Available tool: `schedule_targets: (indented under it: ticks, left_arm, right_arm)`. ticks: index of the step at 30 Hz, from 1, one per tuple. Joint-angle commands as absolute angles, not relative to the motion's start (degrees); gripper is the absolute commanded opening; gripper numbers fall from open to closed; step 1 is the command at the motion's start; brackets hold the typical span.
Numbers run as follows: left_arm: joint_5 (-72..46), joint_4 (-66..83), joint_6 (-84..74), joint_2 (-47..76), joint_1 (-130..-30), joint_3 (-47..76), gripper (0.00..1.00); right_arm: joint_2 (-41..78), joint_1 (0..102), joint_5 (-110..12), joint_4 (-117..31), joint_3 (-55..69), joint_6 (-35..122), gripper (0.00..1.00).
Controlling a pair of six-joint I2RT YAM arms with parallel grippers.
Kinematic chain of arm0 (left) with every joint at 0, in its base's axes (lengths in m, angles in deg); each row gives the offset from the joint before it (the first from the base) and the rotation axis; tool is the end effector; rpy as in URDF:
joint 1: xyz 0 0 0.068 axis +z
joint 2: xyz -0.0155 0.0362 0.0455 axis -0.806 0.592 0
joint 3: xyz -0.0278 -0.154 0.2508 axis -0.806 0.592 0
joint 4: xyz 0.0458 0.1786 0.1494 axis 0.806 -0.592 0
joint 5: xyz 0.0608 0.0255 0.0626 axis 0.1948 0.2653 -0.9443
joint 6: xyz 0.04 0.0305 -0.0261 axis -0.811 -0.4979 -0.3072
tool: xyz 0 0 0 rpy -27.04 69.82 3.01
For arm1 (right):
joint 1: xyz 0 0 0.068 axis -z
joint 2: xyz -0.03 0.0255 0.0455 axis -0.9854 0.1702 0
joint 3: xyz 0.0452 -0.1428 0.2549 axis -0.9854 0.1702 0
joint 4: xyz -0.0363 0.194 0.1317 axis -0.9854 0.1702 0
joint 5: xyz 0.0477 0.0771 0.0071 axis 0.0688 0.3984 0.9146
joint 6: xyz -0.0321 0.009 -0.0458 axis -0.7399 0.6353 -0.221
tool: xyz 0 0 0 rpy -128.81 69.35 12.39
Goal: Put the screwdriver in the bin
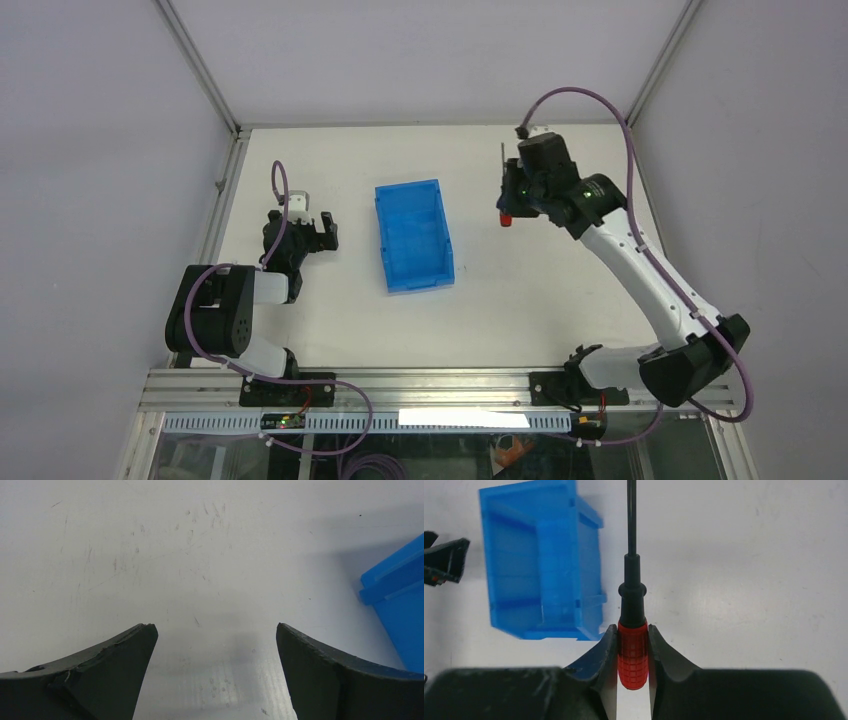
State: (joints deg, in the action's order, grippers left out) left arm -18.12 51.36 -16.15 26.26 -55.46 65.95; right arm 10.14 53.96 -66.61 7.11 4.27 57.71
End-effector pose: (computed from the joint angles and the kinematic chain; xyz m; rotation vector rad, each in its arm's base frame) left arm 0.2530 -0.0097 0.1820 0.0556 1.9477 -0.0752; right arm 0.2051 0.0936 0.3889 -0.0246 2.3570 0.2037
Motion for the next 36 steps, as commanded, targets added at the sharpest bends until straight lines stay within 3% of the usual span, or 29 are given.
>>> schedule_targets:
  ticks: [1,8,22,28,36]
  left_arm:
    - [-18.4,53.1,-15.5,25.6,-55.2,64.8,0.99]
    - [-18.3,53.1,-15.5,25.6,-55.2,64.8,0.99]
    - [-18.3,53.1,-15.5,25.6,-55.2,64.8,0.99]
    - [-18.4,53.1,-15.5,25.7,-55.2,64.8,0.99]
    - [-18.3,53.1,-15.5,25.7,-55.2,64.8,0.99]
  right_arm:
    - [14.5,44.5,-66.1,7.6,-3.4,54.7,0.04]
    - [30.1,30.7,-67.7,7.5,-15.0,48.2,0.07]
    - [51.8,28.6,-65.9,0.6,-16.3,47.3,0.09]
    - [54.8,28.6,-65.7,-2.1,-13.6,48.9,0.18]
    - [56.4,28.6,-66.6,-3.0,-12.2,50.9,0.39]
